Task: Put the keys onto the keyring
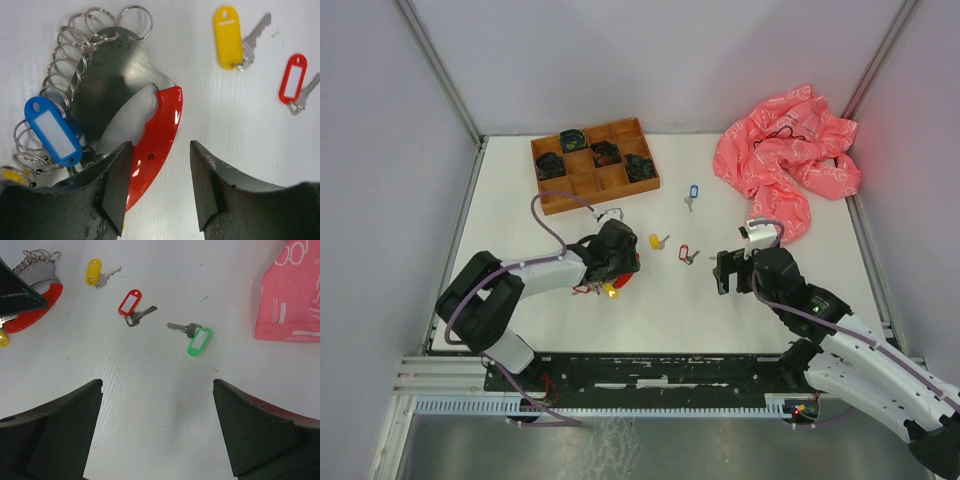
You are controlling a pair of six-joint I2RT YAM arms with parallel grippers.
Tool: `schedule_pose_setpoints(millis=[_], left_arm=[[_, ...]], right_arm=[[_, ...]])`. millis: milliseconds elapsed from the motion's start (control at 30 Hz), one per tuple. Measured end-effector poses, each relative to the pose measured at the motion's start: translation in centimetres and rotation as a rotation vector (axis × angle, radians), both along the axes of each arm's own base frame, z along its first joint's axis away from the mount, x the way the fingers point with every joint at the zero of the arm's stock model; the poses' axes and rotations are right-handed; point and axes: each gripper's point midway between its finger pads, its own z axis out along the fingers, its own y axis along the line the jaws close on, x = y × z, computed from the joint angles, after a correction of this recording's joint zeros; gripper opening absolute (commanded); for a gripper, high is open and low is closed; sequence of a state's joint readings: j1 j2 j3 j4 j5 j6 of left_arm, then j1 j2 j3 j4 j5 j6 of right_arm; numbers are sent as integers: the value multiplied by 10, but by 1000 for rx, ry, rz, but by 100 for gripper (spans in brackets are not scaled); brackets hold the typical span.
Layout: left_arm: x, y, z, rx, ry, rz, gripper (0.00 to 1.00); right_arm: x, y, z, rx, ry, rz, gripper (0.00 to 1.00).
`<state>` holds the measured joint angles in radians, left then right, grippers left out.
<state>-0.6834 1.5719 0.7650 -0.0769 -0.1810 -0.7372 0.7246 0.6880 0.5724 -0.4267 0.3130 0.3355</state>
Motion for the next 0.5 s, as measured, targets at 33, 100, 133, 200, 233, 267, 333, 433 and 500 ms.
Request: schedule_pose_setpoints(millis=[33, 100, 133, 200, 233, 267, 333, 433, 500], left_arm=[[-4, -6, -1, 1, 2, -18, 59], [-12, -14, -1, 3, 8, -44, 61], [-15, -15, -2, 6, 15, -53, 63], [-22, -16, -3, 16, 25, -62, 66], [-25, -14, -3, 21, 31, -63, 68], [-27, -10, -3, 32, 33, -58, 70], [-31, 0, 2, 60, 29, -40, 73], [-29, 11, 12, 85, -3, -8, 73], [-27, 16, 13, 102, -14, 8, 73]], right_arm=[[0, 0, -1, -3, 4, 2, 100], [0, 1, -4, -9, 13, 4, 100], [0, 1, -5, -13, 17, 7, 100], [0, 2, -7, -20, 25, 9, 100], [0, 3, -8, -22, 30, 13, 100], [0, 4, -10, -24, 36, 17, 100], [0, 5, -13, -32, 47, 24, 100], [1, 7, -14, -41, 57, 31, 100], [1, 8, -14, -45, 60, 36, 100]])
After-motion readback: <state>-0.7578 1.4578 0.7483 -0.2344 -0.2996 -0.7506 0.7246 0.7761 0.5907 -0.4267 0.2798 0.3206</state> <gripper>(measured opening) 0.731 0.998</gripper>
